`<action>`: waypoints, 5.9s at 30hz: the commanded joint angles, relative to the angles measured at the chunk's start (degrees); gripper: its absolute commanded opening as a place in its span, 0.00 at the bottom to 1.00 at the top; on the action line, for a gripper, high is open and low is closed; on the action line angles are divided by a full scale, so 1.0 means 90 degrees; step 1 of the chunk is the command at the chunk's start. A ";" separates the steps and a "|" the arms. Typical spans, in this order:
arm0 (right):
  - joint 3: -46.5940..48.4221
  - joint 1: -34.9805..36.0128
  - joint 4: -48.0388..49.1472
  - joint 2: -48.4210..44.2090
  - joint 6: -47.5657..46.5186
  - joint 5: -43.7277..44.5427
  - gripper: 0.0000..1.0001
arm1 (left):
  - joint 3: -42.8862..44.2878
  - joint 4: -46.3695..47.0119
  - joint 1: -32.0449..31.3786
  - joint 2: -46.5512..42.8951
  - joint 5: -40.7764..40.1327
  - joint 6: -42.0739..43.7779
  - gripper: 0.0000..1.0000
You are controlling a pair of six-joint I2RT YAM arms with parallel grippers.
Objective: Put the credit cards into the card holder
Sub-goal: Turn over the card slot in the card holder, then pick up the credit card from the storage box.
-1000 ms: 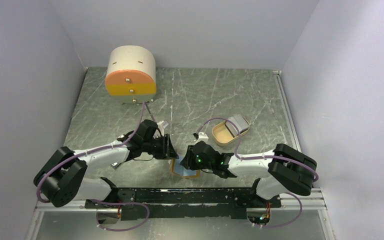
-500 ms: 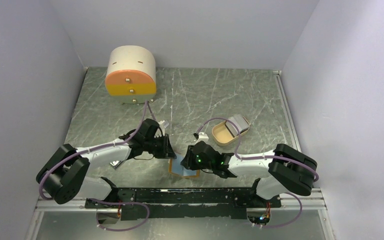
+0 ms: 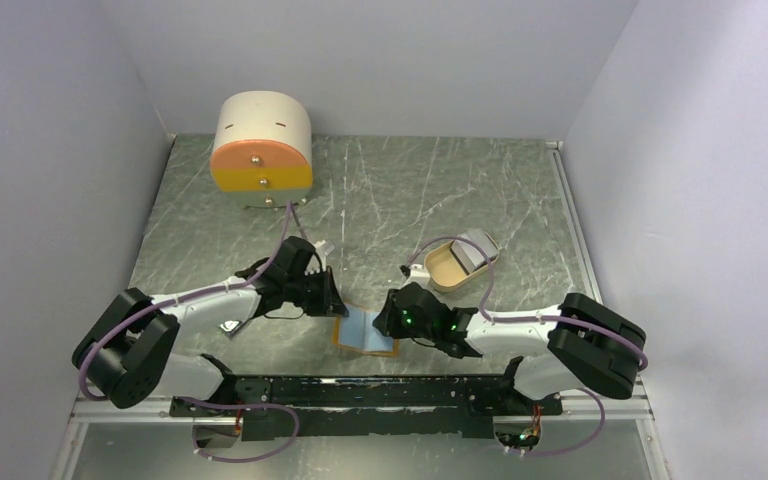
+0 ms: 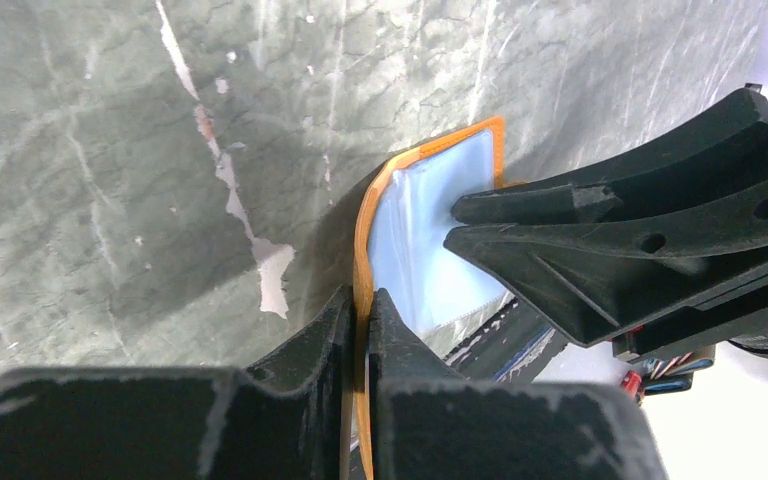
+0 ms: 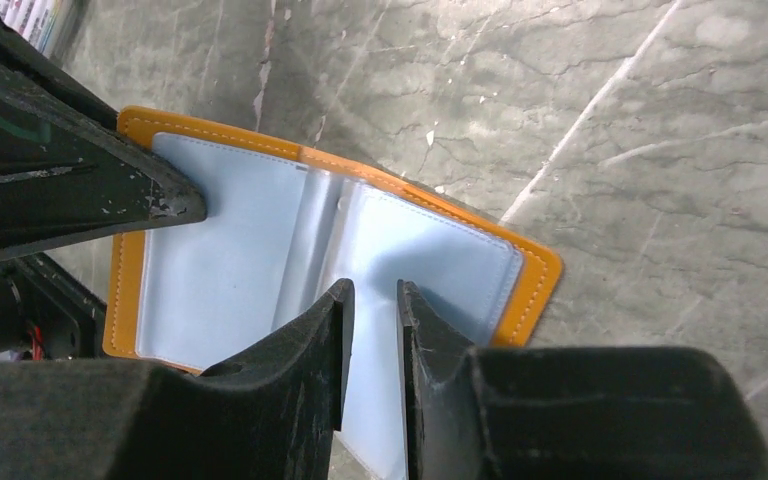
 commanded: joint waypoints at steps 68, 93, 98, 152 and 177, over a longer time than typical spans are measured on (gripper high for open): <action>0.3726 -0.3255 -0.4398 0.1498 -0.5759 0.3181 0.60 | -0.0107 0.0049 0.0256 -0.0827 0.1012 0.0182 0.09; 0.3511 -0.3330 -0.4127 0.1844 -0.5674 0.3175 0.67 | -0.0192 0.0063 0.0262 -0.0947 0.1004 0.0153 0.09; 0.3383 -0.3330 -0.3986 0.1805 -0.5697 0.3191 0.67 | -0.0179 0.0067 0.0260 -0.0918 0.0989 0.0153 0.09; 0.3505 -0.3320 -0.4389 0.1151 -0.5450 0.2636 0.14 | -0.0358 0.0292 0.0261 -0.0854 0.0919 -0.0017 0.09; 0.3932 -0.3318 -0.4789 -0.0831 -0.4118 -0.0893 0.00 | -0.0603 0.1337 0.0435 -0.0414 0.0499 -0.0727 0.15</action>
